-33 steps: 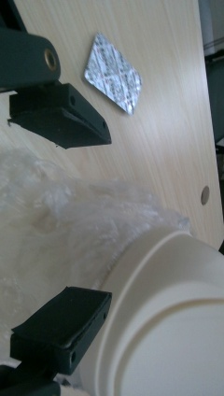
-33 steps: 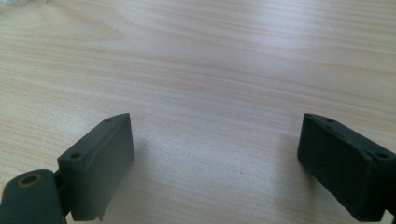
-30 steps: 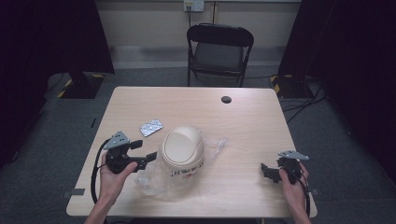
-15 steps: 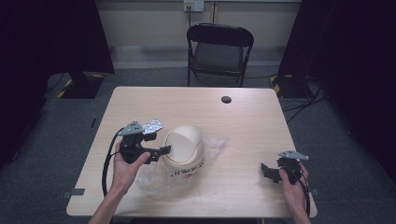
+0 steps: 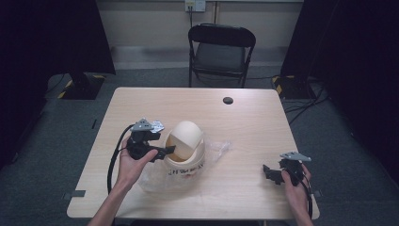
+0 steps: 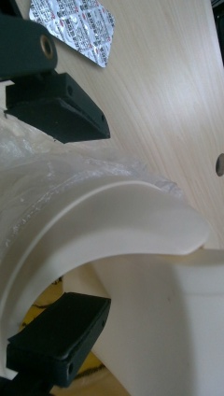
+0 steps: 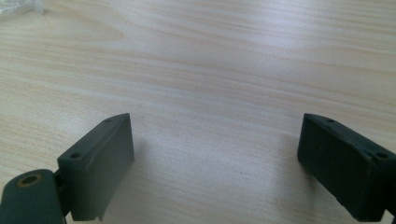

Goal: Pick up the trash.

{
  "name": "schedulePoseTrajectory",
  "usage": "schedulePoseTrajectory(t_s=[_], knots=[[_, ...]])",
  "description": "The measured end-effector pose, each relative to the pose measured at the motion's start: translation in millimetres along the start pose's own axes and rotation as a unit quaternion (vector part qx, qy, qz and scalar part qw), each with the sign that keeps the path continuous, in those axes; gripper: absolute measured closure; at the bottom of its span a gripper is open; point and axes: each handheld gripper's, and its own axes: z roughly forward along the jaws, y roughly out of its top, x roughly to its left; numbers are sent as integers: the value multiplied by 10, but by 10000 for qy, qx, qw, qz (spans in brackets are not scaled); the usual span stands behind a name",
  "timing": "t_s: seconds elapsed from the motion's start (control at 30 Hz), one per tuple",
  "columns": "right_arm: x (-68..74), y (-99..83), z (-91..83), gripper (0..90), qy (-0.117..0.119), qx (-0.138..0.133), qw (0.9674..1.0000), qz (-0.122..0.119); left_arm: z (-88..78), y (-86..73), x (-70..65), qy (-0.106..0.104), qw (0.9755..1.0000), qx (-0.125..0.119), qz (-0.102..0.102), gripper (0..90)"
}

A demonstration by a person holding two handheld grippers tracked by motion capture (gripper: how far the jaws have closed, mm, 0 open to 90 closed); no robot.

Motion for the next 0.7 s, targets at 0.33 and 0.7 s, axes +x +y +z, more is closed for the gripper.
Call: schedulePoseTrajectory(t_s=[0.33, 0.7], knots=[[0, -1, 0, 101, 1, -3, 10000, -1, 144, 8, 45, 32, 9999, 123, 29, 165], [1, 0, 0, 100, 3, 0, 10000, 3, 43, -5, 77, -112, 9997, -191, -127, 165]])
